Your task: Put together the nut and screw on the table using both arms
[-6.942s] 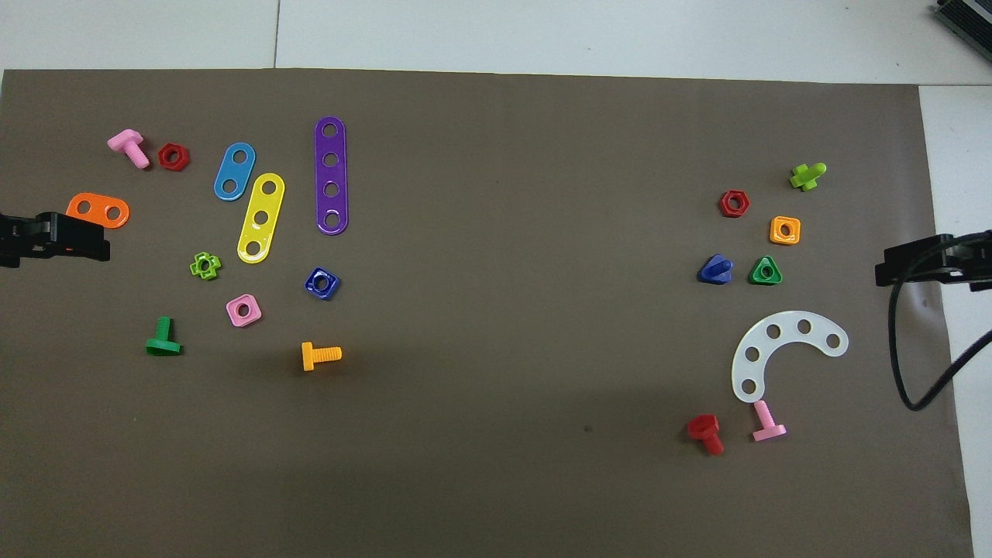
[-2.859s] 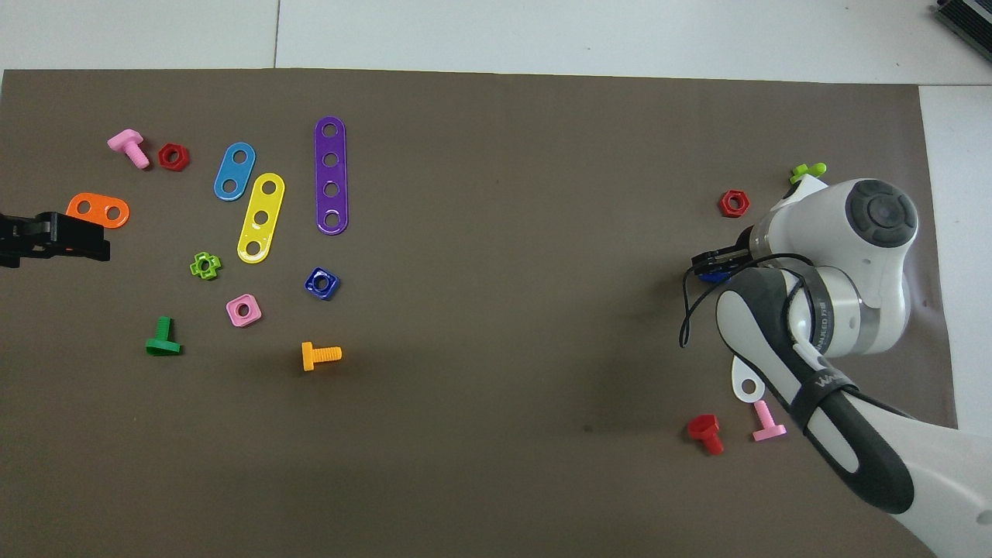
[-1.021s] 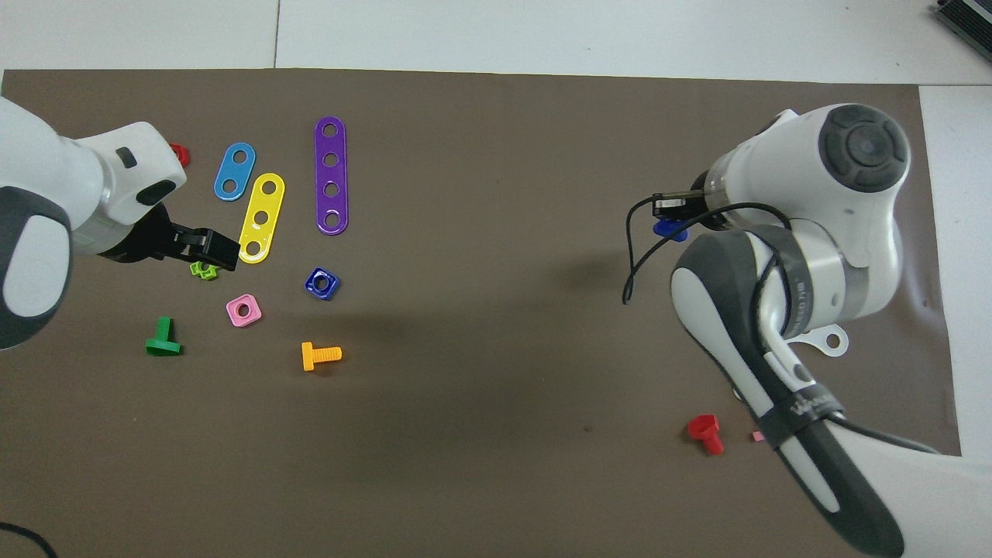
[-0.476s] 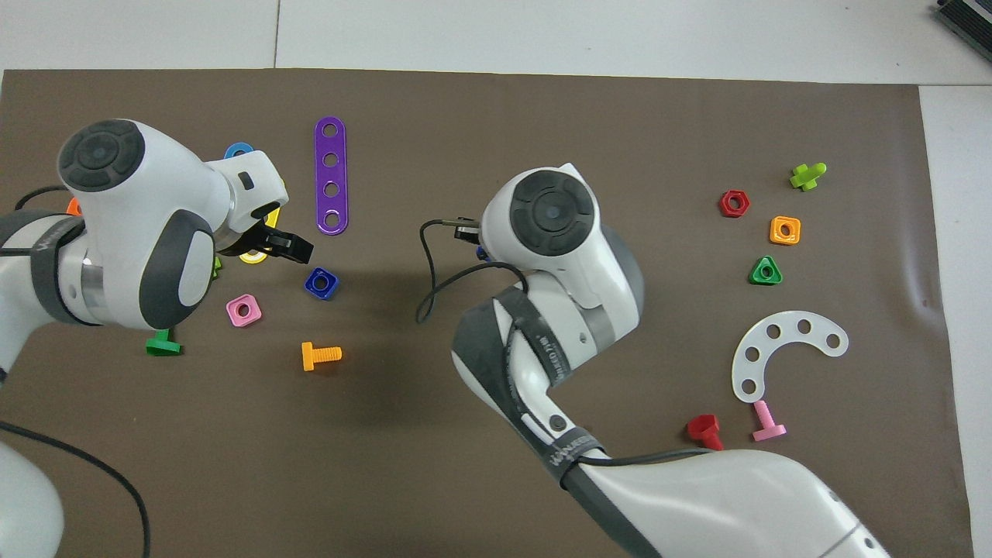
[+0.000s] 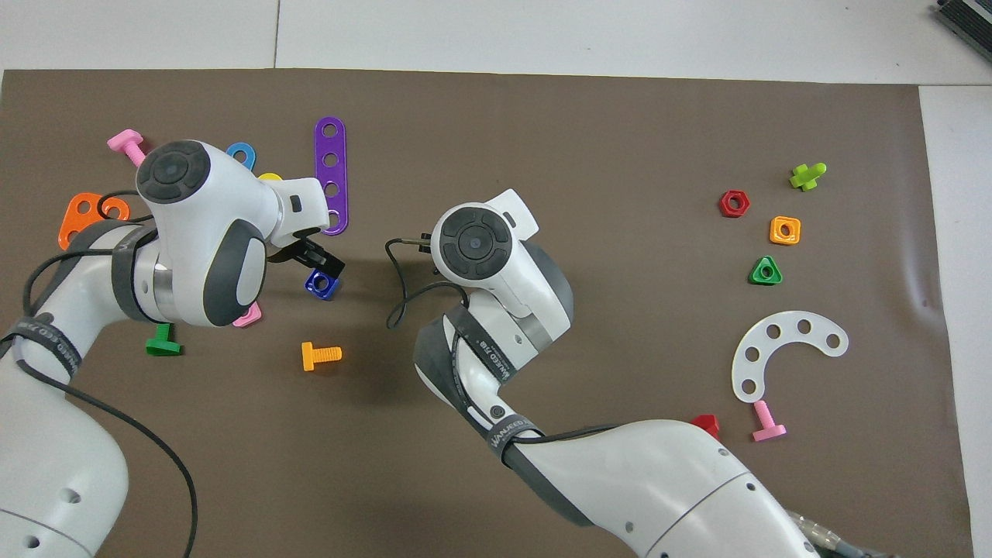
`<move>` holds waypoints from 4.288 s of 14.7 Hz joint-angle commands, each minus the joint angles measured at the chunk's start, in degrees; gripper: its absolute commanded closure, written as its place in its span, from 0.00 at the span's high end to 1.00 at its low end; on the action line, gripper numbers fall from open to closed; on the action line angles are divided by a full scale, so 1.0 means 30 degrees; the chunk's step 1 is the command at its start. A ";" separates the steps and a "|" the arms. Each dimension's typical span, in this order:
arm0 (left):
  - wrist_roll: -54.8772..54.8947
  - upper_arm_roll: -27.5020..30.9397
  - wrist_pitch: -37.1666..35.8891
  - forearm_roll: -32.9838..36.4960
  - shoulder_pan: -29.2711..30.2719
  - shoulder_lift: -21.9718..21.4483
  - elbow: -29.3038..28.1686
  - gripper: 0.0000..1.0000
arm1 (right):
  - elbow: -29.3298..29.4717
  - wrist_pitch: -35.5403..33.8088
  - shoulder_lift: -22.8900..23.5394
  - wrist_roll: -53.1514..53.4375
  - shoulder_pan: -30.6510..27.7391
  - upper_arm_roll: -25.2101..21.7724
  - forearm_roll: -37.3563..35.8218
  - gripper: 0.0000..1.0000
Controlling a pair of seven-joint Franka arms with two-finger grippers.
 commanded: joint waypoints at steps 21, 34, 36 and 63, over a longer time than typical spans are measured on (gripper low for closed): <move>0.2409 0.0410 0.1429 -0.0443 -0.0734 -0.0926 -0.3013 0.01 | -0.2922 -1.0635 -1.0815 -0.8839 -0.8668 0.0100 0.0982 1.00; -1.3581 0.0381 -0.2965 -0.2167 -0.4332 0.1066 0.4339 0.00 | -0.1375 -1.6500 -1.3459 -1.4651 -1.2748 -0.0047 0.0371 1.00; -1.5134 0.0382 -0.2937 -0.2581 -0.5330 0.1854 0.5245 0.00 | -0.1931 -1.6267 -1.3694 -1.4535 -1.2602 0.0041 0.0369 1.00; -1.6488 0.0440 0.0751 -0.2377 -0.6798 0.3410 0.4256 0.00 | -0.2549 -1.5680 -1.3988 -1.4622 -1.2601 0.0276 0.0633 1.00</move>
